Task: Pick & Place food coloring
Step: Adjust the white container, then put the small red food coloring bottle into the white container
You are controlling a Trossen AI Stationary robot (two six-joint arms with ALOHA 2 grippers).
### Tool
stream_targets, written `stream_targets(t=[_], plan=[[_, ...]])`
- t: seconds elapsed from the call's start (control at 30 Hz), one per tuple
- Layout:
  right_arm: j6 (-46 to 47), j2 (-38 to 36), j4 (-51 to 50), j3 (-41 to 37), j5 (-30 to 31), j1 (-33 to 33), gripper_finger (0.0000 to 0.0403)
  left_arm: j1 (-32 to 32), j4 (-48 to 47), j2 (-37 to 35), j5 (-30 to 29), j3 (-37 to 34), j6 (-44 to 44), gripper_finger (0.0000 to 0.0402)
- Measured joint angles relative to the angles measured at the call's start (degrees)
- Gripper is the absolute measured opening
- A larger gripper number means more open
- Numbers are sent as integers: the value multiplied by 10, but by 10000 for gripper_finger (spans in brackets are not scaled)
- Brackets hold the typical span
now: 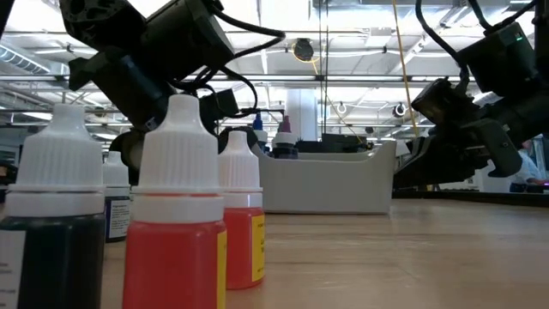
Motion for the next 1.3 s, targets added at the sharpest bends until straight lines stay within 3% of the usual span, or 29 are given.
stream_targets(t=[0.7,1.07,1.3], plan=[[4,0,-8,2,-2,0,0,2,-63,-2,13,1,37,42],[1,0,-87,1,-1,0,0,-20,-207,-74,14,1,-33,42],[-17,-10,-101,0,-32,5,0,-71,-258,-134,-56,1,-26,42]])
